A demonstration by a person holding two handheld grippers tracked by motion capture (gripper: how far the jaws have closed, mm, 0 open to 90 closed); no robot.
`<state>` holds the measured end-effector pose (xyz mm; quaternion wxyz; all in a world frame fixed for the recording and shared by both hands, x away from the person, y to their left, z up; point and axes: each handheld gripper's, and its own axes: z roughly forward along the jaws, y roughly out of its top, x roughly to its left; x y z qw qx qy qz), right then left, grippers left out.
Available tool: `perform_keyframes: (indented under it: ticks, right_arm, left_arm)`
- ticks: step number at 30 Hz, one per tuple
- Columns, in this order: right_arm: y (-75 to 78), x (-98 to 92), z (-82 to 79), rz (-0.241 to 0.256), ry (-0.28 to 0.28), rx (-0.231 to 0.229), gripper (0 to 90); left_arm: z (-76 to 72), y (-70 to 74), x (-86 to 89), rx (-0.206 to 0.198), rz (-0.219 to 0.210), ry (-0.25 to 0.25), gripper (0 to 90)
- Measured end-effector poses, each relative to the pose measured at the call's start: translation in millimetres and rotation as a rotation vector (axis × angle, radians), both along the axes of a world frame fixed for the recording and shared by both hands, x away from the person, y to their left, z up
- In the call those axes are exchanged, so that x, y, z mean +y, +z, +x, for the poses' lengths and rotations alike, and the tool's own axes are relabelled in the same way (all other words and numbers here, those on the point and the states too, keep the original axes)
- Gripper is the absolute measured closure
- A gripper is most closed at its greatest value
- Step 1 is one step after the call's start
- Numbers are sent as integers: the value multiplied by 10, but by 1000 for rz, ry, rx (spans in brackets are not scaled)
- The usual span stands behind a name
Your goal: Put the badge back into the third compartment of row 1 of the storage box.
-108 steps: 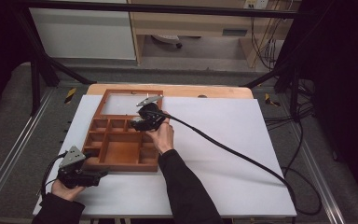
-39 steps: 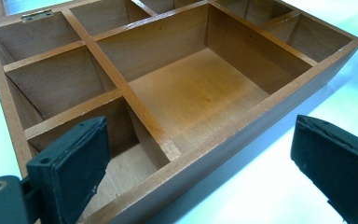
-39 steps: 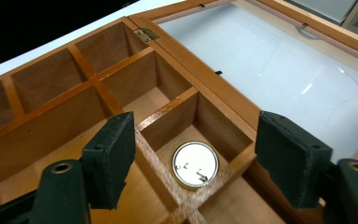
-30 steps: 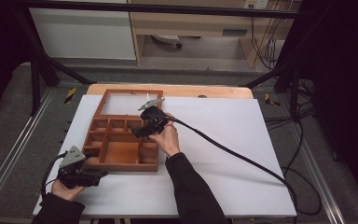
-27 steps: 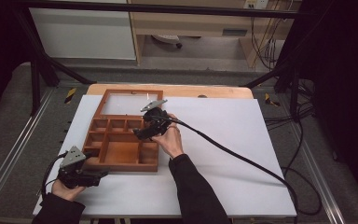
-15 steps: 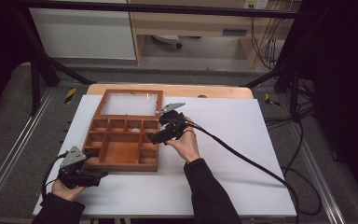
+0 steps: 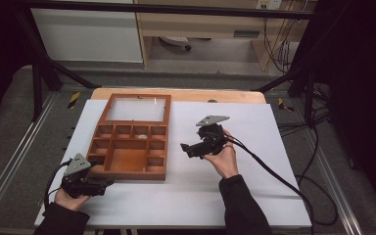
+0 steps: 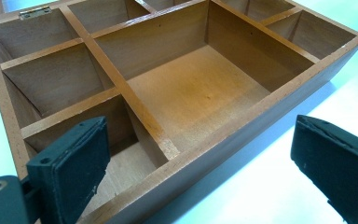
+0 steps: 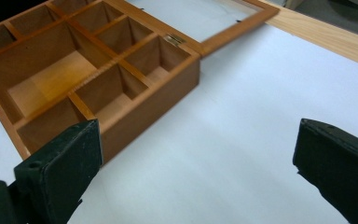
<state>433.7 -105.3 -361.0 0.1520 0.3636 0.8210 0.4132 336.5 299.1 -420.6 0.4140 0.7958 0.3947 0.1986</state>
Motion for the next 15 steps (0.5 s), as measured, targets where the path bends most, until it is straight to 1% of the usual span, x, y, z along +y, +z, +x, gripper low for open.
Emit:
perform_keyframes:
  ticks: [8, 15]
  right_arm:
    - [-92, -340, -158, 15, -34, 7, 11]
    - [-215, -621, -290, 30, -63, 14, 8]
  left_arm:
    - [-2, -1, -5, 0, 3, -1, 41]
    - [-2, -1, -7, 2, 3, -3, 41]
